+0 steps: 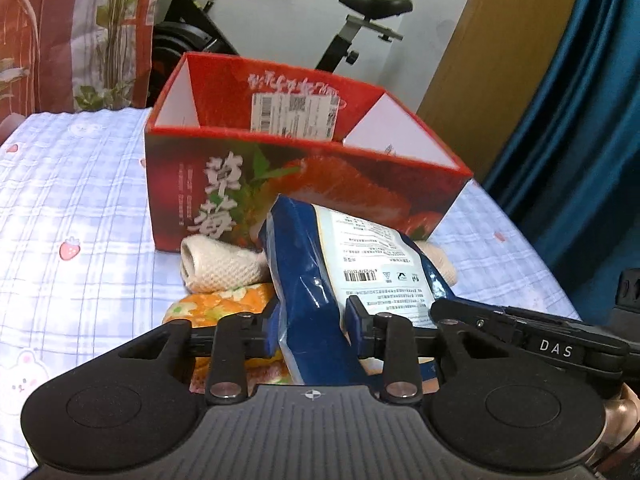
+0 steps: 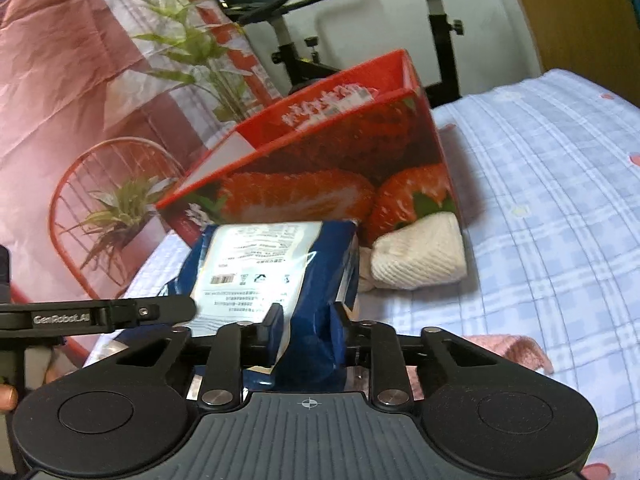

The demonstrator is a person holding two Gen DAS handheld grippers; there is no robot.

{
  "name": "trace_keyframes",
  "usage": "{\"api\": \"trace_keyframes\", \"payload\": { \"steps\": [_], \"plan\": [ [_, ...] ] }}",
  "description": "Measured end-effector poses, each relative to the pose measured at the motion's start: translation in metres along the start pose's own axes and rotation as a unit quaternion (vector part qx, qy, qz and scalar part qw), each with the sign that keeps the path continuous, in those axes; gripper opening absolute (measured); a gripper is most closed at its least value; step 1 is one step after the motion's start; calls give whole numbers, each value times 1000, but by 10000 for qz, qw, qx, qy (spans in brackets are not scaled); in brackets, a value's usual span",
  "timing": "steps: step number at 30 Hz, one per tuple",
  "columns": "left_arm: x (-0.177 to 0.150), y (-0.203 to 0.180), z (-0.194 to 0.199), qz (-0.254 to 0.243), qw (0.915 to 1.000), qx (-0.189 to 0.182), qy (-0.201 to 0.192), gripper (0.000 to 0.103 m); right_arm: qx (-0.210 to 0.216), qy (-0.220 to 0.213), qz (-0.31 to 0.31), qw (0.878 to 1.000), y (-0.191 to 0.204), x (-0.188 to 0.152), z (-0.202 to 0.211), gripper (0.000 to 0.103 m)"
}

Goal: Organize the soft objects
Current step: 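Lift the blue bag and carry it over the box opening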

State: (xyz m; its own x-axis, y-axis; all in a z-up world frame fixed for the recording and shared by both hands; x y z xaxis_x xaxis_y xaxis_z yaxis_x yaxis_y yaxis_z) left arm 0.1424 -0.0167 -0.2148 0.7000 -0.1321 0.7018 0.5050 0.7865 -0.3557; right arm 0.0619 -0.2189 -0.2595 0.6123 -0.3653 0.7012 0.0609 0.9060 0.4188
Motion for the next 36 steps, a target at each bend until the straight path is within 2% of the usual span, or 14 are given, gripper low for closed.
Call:
{"api": "trace_keyframes", "payload": {
  "steps": [3,8,16,20,27,36],
  "plan": [
    [6,-5,13,-111,9997,-88,-198,30,10,-221,305,9993,10,11,14,14],
    [20,-13,32,-310,9978,-185,-553,28,154,-686,653,9954,27,39,38,13],
    [60,-15,34,-738,9932,-5,-895,28,193,-1091,1365,9844,59,95,47,13],
    [84,-8,21,-749,9917,83,-1043,28,104,-1284,1761,9759,74,125,35,13],
    [122,8,-5,-585,9917,270,-1110,28,-70,-1306,1830,9744,81,162,-6,13],
    [157,25,-43,-732,9925,497,-840,28,-358,-1080,2019,9728,75,193,-64,13]
  ]
}}
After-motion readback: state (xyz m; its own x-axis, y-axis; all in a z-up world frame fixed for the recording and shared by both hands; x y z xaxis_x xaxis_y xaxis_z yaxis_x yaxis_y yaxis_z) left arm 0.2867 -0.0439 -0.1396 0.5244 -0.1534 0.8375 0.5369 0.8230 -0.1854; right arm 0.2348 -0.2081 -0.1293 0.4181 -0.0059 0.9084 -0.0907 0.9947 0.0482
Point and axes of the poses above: each gripper's, at about its wrist camera, not at the fingertips, and z roughly against the way its jaws point, y to its left, x to its top, the point moved 2 cm from there along -z, roughly the way its jaws point, and after that the axes turned 10 degrees about -x, right-handed, at the moved point
